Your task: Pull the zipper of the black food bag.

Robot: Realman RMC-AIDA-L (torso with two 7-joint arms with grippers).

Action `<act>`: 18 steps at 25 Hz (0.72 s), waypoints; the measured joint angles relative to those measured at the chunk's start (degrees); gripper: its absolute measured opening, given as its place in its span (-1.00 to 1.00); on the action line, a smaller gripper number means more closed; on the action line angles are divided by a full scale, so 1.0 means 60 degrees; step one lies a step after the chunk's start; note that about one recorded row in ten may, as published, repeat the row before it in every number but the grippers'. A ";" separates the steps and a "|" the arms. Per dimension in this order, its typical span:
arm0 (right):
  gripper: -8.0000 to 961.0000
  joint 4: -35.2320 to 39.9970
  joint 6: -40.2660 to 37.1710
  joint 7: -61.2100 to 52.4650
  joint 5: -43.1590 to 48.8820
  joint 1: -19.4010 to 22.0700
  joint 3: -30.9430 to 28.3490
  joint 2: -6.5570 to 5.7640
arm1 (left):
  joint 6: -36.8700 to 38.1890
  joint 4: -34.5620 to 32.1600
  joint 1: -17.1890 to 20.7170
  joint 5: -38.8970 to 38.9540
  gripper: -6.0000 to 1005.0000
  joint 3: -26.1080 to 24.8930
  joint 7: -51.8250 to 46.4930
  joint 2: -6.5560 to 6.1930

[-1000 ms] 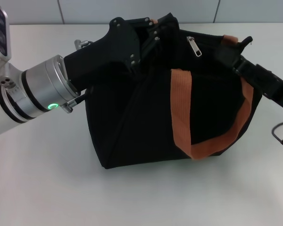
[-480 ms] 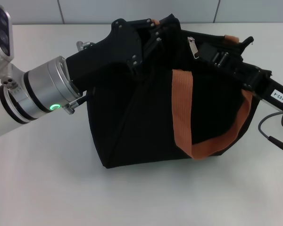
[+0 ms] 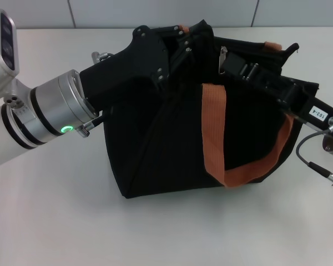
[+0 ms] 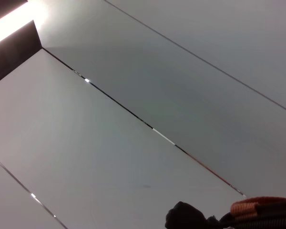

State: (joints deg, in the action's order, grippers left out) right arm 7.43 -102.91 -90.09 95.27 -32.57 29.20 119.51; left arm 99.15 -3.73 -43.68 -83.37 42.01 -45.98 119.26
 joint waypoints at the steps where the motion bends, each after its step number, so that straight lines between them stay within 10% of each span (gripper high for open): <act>1: -0.01 0.0000 0.0000 0.0000 0.0000 0.0000 0.0000 0.0000 | 0.0000 0.0000 0.0000 0.0000 -0.82 0.0000 0.0000 0.0000; 18: -0.35 -0.0156 0.0272 0.0036 0.0043 -0.0298 0.0275 0.0018 | 0.0020 0.0036 0.0000 -0.0005 -0.81 0.0001 0.0018 0.0000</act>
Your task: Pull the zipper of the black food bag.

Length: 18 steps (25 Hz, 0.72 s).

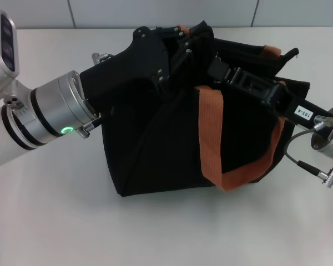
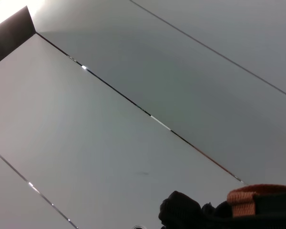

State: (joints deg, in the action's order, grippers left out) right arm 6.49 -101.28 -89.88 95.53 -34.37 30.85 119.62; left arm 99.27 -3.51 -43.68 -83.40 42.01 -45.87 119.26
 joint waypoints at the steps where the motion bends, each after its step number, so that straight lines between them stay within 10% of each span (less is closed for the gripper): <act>1: -0.35 0.0000 0.0014 -0.0005 -0.0013 0.0000 0.0001 0.0001 | 0.0003 0.0000 0.0000 0.0000 -0.81 0.0000 0.0000 0.0000; 18: -0.61 -0.0061 0.0254 -0.0134 -0.0058 0.0143 -0.0083 -0.0014 | 0.0046 0.0000 0.0026 -0.0001 -0.80 0.0000 0.0000 0.0000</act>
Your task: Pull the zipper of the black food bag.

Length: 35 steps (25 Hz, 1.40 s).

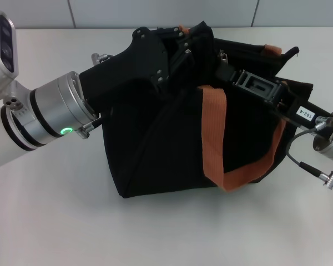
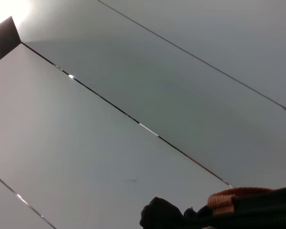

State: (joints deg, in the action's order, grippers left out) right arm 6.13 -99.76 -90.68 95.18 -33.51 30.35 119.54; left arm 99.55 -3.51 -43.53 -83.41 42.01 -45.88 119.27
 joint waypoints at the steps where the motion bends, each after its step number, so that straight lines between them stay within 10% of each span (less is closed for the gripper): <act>1: -0.67 0.0001 0.0003 -0.0001 0.0000 0.0000 0.0001 0.0000 | 0.0000 0.0000 0.0001 -0.0001 -0.80 0.0000 0.0000 0.0000; 7: -0.98 0.0018 0.0007 0.0006 0.0000 0.0031 -0.0046 -0.0002 | 0.0018 -0.0001 0.0042 0.0000 -0.80 0.0000 0.0000 0.0000; 35: -0.98 0.0753 0.0307 -0.0491 -0.0015 0.1210 -0.0670 -0.0059 | 0.0051 -0.0006 0.0086 0.0003 -0.78 -0.0121 0.0000 -0.0001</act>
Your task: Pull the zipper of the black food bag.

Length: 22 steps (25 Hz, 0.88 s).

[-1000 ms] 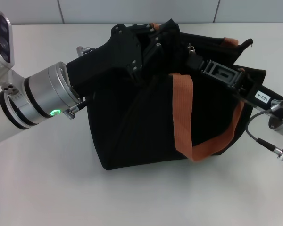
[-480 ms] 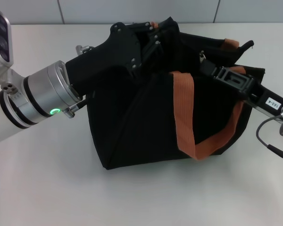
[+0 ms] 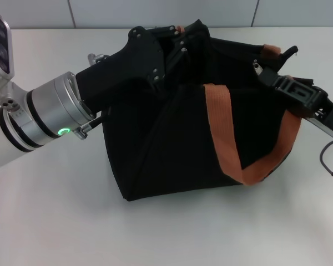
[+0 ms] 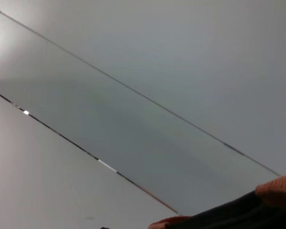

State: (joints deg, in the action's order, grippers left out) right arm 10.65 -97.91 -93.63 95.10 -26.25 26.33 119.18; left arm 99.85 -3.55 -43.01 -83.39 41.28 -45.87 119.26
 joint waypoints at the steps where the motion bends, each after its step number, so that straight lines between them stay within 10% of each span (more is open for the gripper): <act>1: -0.98 0.0038 0.0000 -0.0014 -0.0001 0.0046 -0.0023 -0.0001 | 0.0000 -0.0004 0.0001 0.0000 -0.78 -0.0006 0.0000 0.0001; 22: -0.99 0.0446 0.0070 -0.0140 0.0000 0.0768 -0.0756 -0.0037 | 0.0000 -0.0011 0.0051 0.0013 -0.77 -0.0124 0.0000 0.0000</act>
State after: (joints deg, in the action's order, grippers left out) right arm 13.32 -97.49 -94.47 95.10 -21.64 21.80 118.96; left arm 99.85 -3.62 -42.71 -83.31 40.54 -45.88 119.26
